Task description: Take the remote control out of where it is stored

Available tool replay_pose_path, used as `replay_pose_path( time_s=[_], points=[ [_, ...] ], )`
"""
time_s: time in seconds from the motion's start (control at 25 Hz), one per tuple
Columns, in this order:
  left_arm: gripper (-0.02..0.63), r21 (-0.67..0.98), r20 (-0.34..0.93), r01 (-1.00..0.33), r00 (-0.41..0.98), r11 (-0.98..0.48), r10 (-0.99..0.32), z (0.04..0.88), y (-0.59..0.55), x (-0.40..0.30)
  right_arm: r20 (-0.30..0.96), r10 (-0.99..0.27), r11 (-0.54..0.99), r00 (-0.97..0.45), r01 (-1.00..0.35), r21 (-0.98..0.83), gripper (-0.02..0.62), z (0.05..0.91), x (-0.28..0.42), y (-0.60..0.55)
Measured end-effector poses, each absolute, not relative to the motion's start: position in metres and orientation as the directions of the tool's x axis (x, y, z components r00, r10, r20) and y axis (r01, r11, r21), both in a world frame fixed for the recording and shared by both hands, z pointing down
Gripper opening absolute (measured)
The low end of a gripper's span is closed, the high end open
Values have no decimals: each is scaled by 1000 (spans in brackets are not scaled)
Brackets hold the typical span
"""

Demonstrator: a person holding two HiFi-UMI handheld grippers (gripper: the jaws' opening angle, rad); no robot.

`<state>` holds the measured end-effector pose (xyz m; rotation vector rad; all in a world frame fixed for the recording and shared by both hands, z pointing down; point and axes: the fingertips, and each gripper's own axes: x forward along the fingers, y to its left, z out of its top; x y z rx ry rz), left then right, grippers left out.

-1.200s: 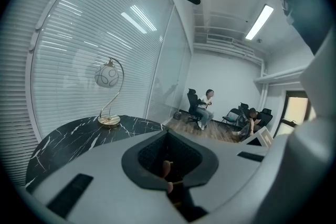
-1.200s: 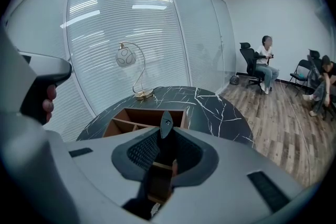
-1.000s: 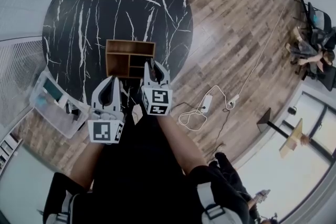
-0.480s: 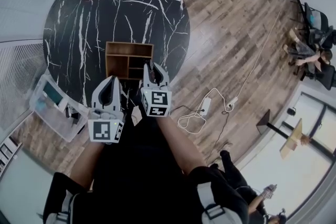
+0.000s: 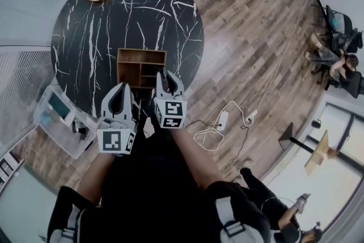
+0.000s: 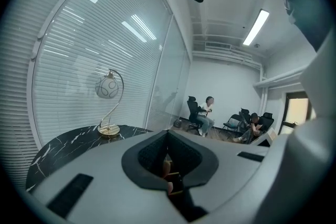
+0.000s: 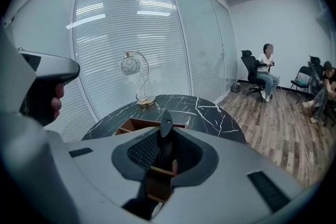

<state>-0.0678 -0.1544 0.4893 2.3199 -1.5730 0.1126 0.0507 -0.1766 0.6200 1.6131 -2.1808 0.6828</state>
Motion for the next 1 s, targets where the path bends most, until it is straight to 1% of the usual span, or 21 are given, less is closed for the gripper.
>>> replay_pose_path(
  time_s=[0.12,0.32,0.48,0.68,1.0],
  points=[
    [8,206,237,-914,392,-349,-889,485,-152,-69,529,-797,239,-292,-956,-167,71,616,51,-175],
    [8,239,222,-914,381,-329,-897,475,-150,-70,518,-802,248,-299,-954,-167,71,604,49,-172],
    [8,195,208,-912,399,-362,-893,470,-145,-71,504,-811,253,-297,-955,-155,71,595,48,-170],
    [8,216,178,-913,386,-347,-905,456,-143,-71,481,-827,253,-290,-957,-143,71,581,49,-168],
    [8,183,148,-915,388,-360,-910,443,-138,-72,459,-835,265,-303,-953,-146,71,568,44,-164]
  ],
)
